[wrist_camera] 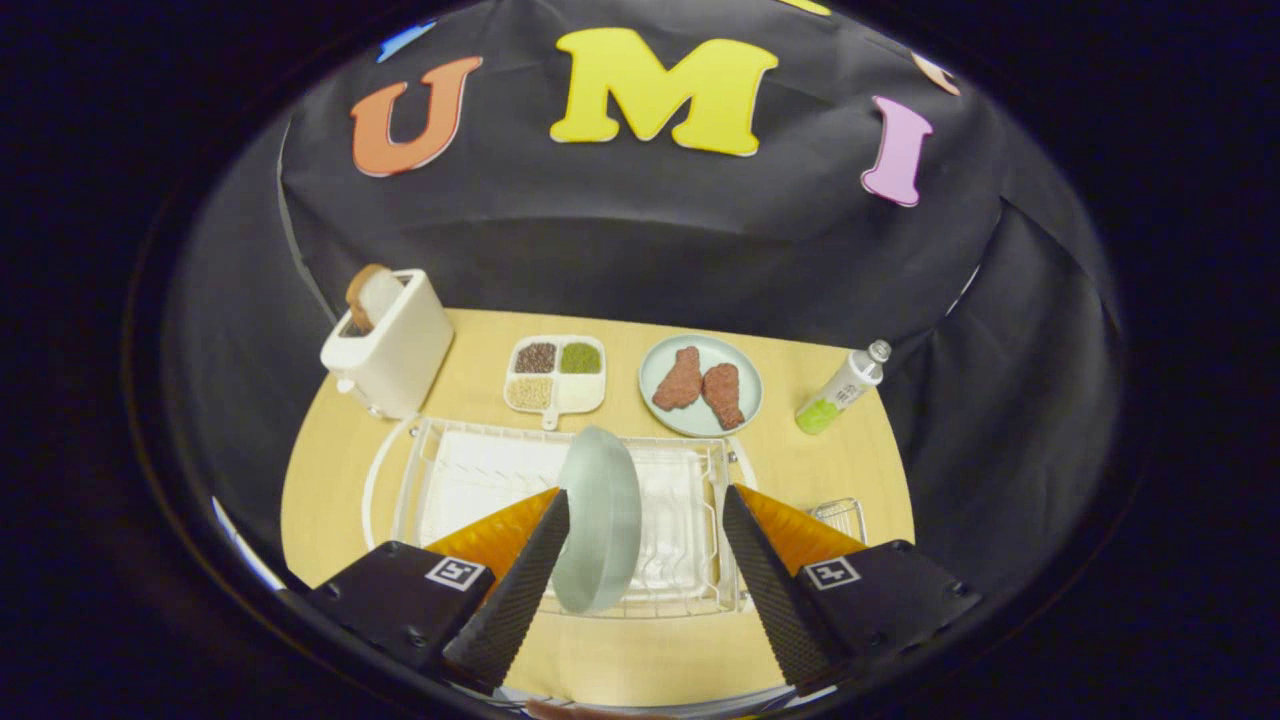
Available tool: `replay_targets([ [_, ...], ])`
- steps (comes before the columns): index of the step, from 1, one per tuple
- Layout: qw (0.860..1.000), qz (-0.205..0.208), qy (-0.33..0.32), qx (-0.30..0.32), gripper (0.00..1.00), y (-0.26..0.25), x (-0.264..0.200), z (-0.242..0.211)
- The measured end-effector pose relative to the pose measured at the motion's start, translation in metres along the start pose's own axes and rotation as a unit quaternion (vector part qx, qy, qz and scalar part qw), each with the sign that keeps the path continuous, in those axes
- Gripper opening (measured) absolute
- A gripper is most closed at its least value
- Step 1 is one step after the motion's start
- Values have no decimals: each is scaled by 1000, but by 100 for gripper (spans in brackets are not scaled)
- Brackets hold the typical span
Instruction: Take the plate from the dish rack, then take the spoon from the basket and place it into the plate.
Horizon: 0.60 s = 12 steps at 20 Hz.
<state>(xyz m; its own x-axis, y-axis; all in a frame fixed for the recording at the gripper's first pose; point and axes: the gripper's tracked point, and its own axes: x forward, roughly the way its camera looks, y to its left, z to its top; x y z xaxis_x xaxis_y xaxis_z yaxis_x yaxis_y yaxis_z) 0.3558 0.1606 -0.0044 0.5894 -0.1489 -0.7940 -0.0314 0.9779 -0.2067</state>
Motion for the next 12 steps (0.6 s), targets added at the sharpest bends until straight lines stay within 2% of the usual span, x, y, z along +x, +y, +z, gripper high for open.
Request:
replay_targets([
  [3, 997, -63, 30, -27, 99, 5, 23, -4],
  [7, 986, -153, 50, -46, 86, -2, 36, -5],
  [8, 983, -169, 57, -49, 80, 0, 37, -7],
  [12, 974, -202, 51, -90, 78, 13, 38, -4],
])
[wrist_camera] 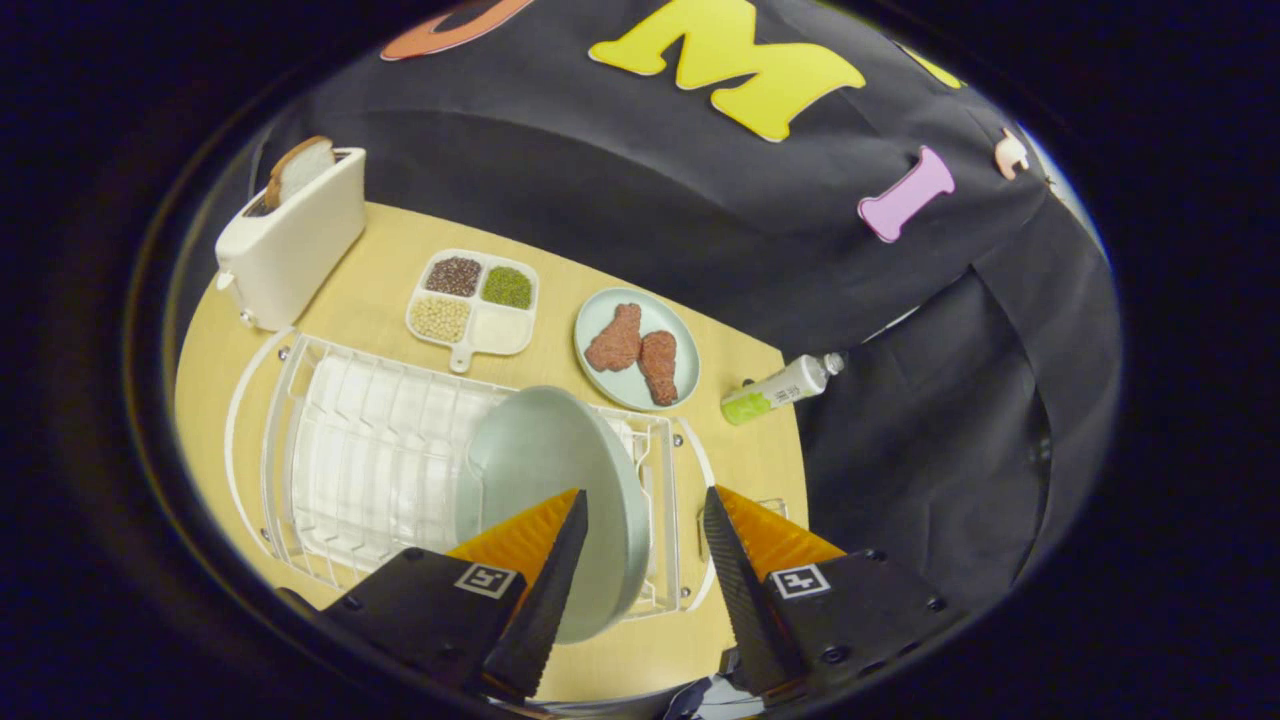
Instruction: Take the plate from the dish rack, then take the spoon from the basket and place it into the plate.
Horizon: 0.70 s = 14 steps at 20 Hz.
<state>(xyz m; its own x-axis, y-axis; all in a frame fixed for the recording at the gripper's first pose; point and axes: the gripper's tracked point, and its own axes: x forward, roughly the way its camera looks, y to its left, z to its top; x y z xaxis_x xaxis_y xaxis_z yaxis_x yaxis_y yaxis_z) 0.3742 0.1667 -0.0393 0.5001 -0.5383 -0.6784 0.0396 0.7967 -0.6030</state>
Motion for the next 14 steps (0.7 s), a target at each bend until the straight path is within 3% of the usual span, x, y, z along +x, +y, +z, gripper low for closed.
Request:
replay_targets([
  [4, 999, -17, -3, -31, 32, 4, 5, 0],
  [5, 999, -27, 3, -21, 28, 0, 7, -1],
  [6, 999, -32, 8, -14, 18, -3, 10, -3],
  [10, 999, -42, 5, -9, 7, -4, 4, -3],
  [14, 997, -74, -12, -10, 6, -8, -12, -1],
])
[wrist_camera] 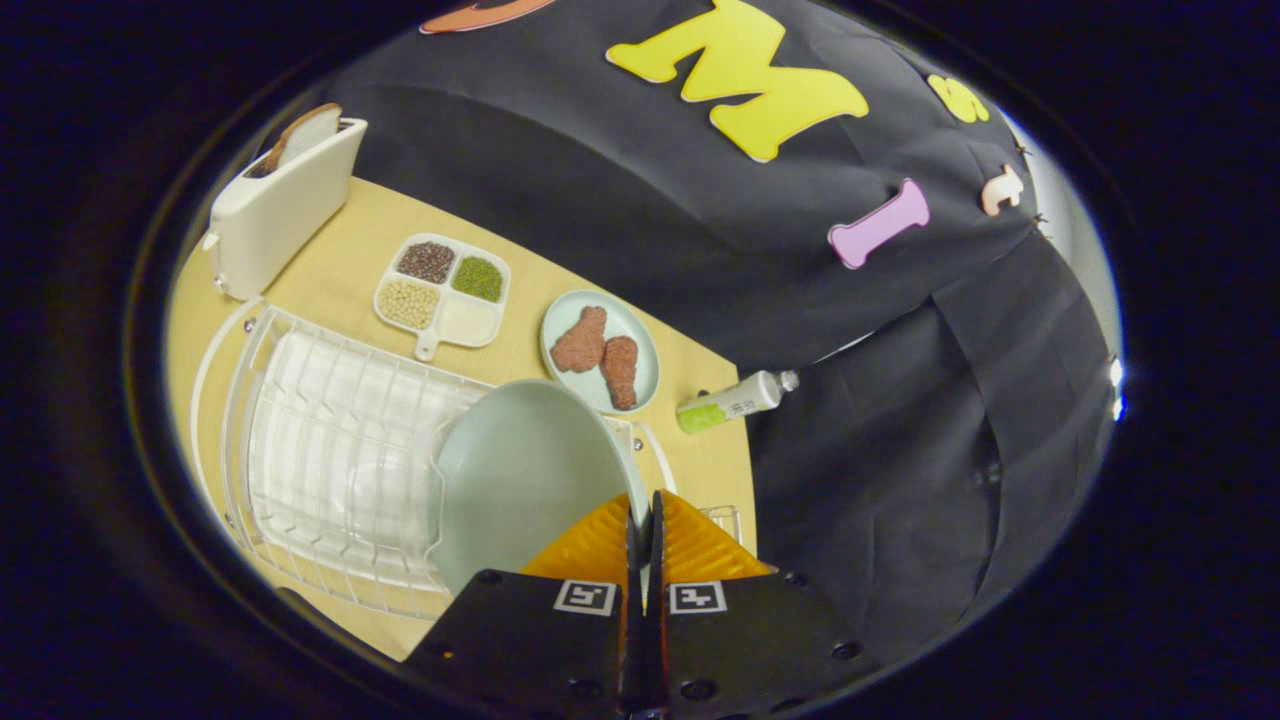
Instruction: Take the plate from the dish rack, then take the spoon from the basket and place it into the plate.
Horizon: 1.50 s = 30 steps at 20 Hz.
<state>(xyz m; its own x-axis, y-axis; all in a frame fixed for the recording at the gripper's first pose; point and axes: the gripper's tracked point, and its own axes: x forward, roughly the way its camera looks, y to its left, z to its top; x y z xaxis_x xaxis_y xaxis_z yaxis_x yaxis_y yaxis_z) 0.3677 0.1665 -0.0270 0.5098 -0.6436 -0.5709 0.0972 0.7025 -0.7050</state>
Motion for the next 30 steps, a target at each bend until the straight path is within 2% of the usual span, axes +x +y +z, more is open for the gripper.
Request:
replay_targets([
  [5, 1000, -10, -7, 15, 6, -1, -7, -3],
  [11, 999, 10, -8, 40, 6, -5, -4, -11],
  [16, 993, 52, -2, 104, 6, -7, -4, -17],
  [25, 989, 84, 0, 123, 6, -11, -17, -39],
  [30, 983, 98, -4, 155, 6, -13, -24, -55],
])
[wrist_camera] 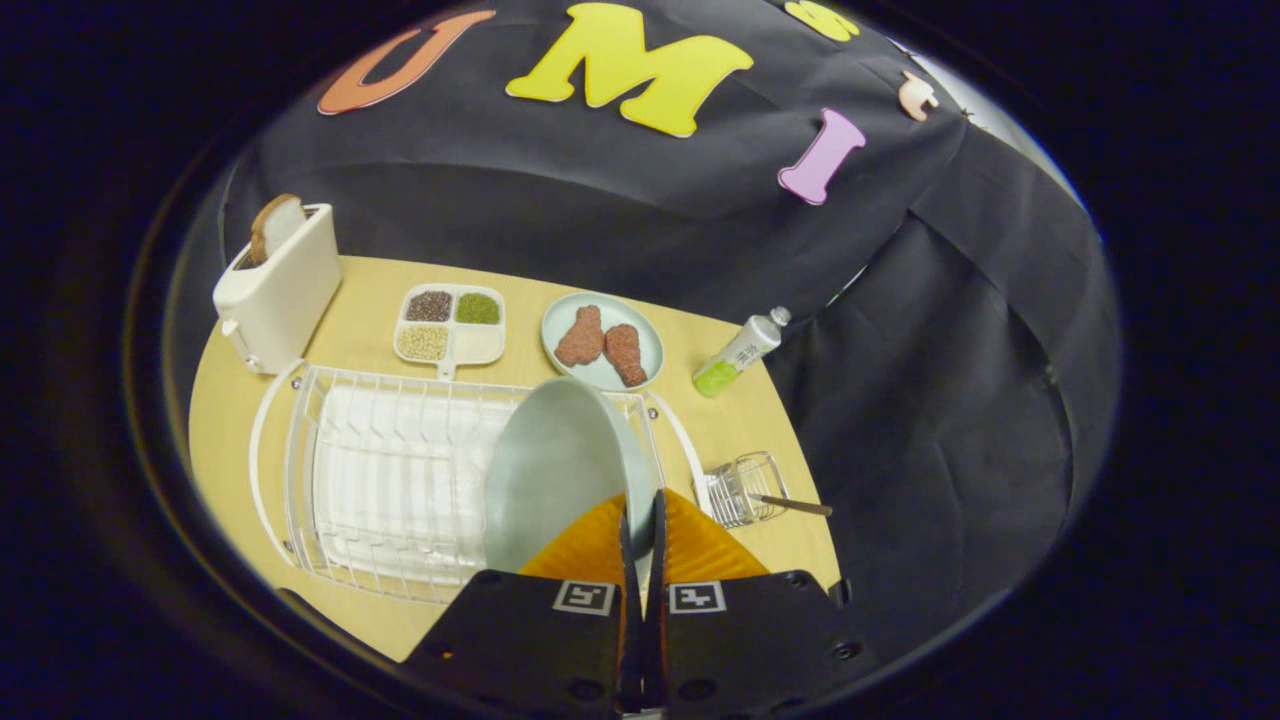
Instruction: Take the plate from the dish rack, then take the spoon from the basket and place it into the plate.
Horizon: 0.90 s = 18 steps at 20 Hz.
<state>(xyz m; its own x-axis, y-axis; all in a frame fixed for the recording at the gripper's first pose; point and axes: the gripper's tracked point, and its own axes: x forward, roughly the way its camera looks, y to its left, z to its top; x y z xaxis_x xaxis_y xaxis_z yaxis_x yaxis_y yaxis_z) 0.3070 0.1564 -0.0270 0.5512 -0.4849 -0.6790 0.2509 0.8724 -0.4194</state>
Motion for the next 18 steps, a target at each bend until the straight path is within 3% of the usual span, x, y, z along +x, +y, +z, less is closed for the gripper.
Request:
replay_targets([
  [8, 997, 27, -70, 24, 6, 10, 6, 21],
  [9, 994, 7, -104, 25, 6, 1, 6, 33],
  [11, 985, 31, -167, 26, 6, 3, -11, 61],
  [17, 984, 54, -167, 20, 6, -8, -41, 52],
  [18, 983, 77, -163, 26, 6, -4, -41, 46],
])
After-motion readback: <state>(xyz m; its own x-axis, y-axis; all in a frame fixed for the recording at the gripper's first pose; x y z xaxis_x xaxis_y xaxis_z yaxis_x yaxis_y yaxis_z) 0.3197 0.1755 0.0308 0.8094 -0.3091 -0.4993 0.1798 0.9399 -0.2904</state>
